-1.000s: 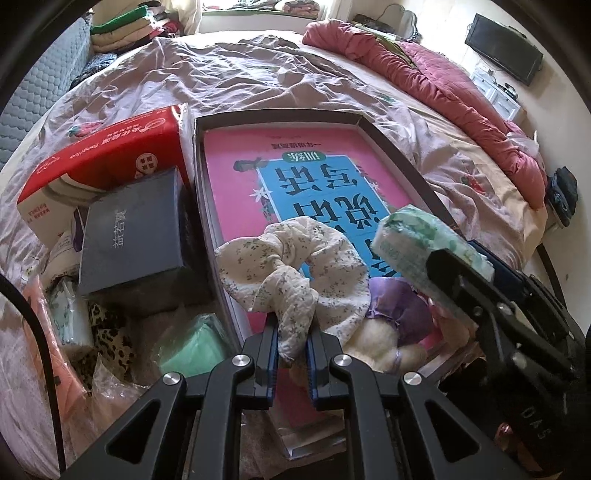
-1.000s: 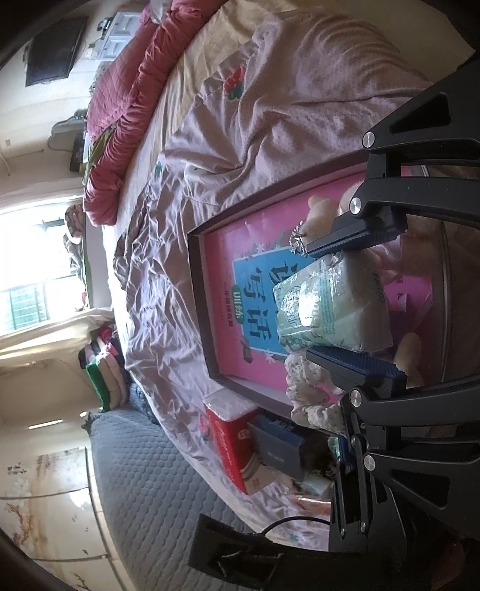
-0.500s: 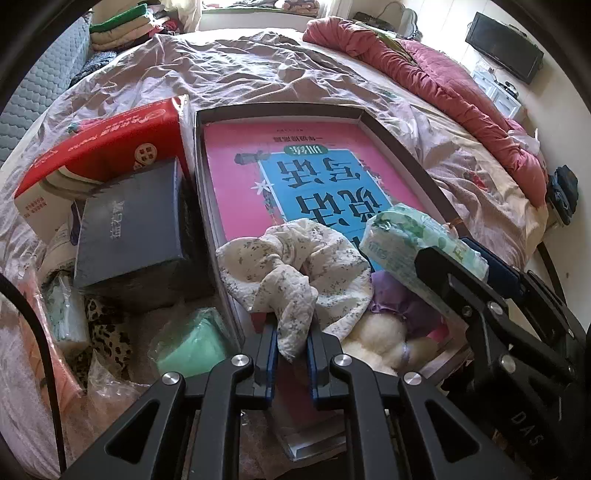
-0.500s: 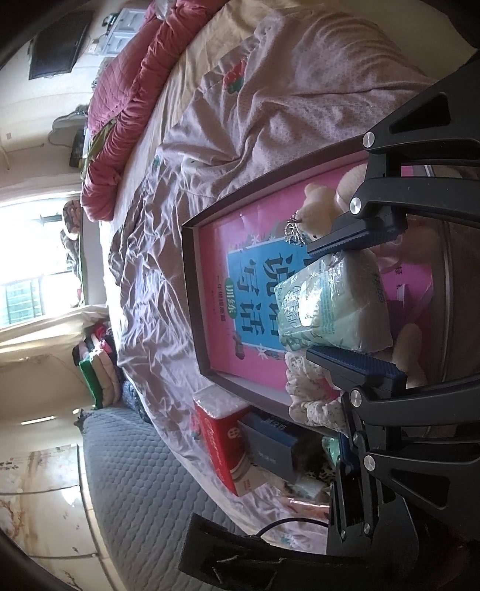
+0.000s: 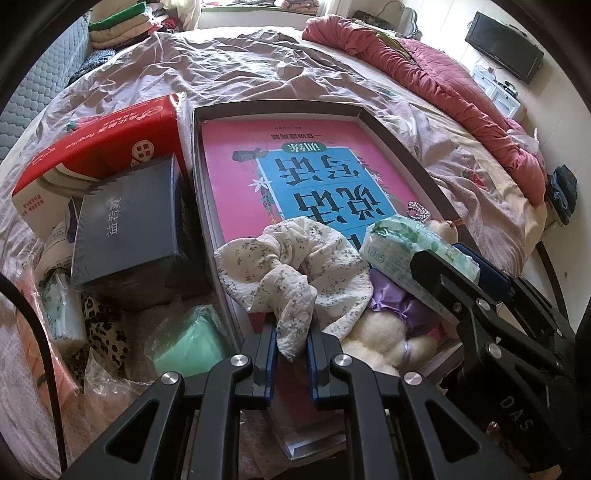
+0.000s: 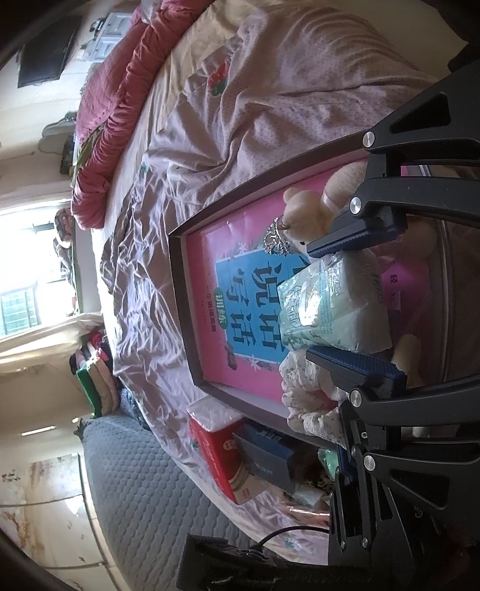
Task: Organize soft objects
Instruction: 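Lower the scrunchie and tissue pack onto the tray beside the bears, then open both tools to release the scrunchie and tissue pack on the tray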
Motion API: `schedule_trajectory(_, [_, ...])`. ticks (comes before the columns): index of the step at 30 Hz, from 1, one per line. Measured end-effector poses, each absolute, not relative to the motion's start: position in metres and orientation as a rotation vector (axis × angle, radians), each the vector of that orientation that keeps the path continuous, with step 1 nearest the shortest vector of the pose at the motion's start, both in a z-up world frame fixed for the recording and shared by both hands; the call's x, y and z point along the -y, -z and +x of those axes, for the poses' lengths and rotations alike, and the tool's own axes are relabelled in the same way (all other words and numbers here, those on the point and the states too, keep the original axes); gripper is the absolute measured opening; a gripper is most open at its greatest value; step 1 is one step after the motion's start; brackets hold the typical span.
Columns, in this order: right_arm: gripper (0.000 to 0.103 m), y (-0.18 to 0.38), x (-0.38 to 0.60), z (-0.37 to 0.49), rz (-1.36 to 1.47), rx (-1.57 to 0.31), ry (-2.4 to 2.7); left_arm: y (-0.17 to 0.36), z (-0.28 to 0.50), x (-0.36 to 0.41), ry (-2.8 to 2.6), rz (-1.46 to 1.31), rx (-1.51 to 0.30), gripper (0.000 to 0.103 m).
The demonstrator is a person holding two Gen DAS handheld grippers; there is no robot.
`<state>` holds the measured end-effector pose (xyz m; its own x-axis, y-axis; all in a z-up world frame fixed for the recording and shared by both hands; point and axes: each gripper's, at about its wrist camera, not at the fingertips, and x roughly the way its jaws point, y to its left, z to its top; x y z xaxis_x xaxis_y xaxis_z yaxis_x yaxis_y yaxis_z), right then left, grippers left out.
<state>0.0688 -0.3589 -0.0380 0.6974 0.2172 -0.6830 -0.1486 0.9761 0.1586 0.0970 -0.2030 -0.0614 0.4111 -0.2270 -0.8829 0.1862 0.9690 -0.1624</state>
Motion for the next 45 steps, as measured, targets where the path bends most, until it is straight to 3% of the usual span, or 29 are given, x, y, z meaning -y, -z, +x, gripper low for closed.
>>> schedule_trajectory(17, [0.053, 0.043, 0.359, 0.069, 0.090, -0.783, -0.195, 0.061, 0.095, 0.201, 0.283, -0.066, -1.122, 0.017])
schedule_trajectory(30, [0.060, 0.040, 0.358, 0.068, 0.076, -0.775, -0.176, 0.052, 0.093, 0.198, 0.286, -0.066, -1.091, 0.037])
schedule_trajectory(45, [0.070, 0.031, 0.361, 0.065, 0.071, -0.752, -0.144, 0.038, 0.080, 0.193, 0.294, -0.055, -1.065, 0.041])
